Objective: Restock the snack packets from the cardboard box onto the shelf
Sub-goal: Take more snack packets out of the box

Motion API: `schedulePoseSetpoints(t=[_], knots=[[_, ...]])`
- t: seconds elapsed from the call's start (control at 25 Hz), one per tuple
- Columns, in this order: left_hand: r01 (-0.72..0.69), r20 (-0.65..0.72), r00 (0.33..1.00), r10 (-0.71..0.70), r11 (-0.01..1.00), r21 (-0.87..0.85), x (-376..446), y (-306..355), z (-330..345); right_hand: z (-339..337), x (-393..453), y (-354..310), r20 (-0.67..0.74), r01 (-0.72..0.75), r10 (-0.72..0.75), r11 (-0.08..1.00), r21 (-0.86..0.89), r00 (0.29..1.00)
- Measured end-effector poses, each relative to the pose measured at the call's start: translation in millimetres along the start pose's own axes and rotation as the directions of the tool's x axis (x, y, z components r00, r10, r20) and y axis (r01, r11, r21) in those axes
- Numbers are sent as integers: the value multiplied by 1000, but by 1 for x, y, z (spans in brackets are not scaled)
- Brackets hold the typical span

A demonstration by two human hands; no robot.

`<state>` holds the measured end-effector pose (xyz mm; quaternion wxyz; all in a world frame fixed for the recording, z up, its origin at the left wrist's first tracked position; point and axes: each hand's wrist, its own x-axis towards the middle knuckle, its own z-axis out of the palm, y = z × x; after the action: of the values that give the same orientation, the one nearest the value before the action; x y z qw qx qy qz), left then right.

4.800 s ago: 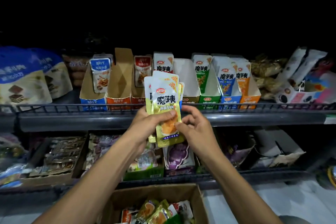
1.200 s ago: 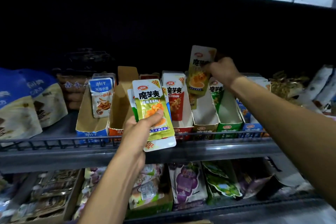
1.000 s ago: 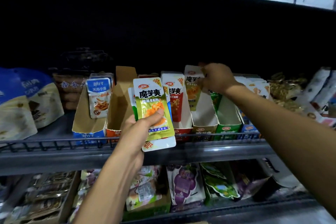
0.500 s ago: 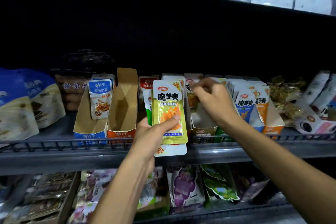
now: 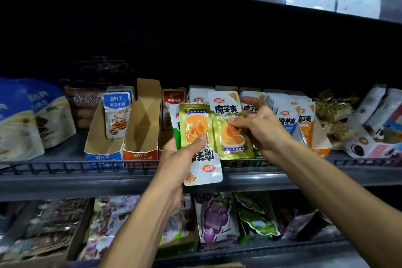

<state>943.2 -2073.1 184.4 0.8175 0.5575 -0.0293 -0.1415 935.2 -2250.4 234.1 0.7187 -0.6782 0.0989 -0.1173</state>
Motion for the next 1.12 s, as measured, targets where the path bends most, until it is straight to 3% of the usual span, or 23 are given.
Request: schedulePoseSetpoints(t=[0.12, 0.2, 0.28, 0.4, 0.52, 0.76, 0.96, 1.12], knots=[[26, -48, 998, -27, 999, -21, 5, 0, -4, -9, 19, -10, -141, 133, -142, 988, -75, 980], [37, -64, 997, -39, 999, -31, 9, 1, -8, -18, 46, -22, -239, 273, -321, 938, -214, 916], [45, -67, 997, -48, 998, -43, 13, 2, -10, -21, 72, -33, -288, 293, -409, 882, -370, 866], [49, -65, 997, -52, 998, -46, 17, 3, -12, -22, 96, -38, -227, 227, -367, 851, -473, 902], [38, -60, 997, -41, 998, -44, 22, 5, -14, -14, 104, -37, -116, 225, -309, 858, -461, 944], [27, -43, 999, -30, 997, -67, 25, 10, -17, -7, 111, -34, -126, 213, -289, 883, -419, 949], [38, -36, 999, -40, 997, -69, 24, 9, -16, -19, 122, -29, -14, 201, -315, 636, -745, 949], [33, -27, 999, -35, 997, -65, 24, 7, -16, -29, 125, -26, 131, 263, -424, 271, -926, 896]])
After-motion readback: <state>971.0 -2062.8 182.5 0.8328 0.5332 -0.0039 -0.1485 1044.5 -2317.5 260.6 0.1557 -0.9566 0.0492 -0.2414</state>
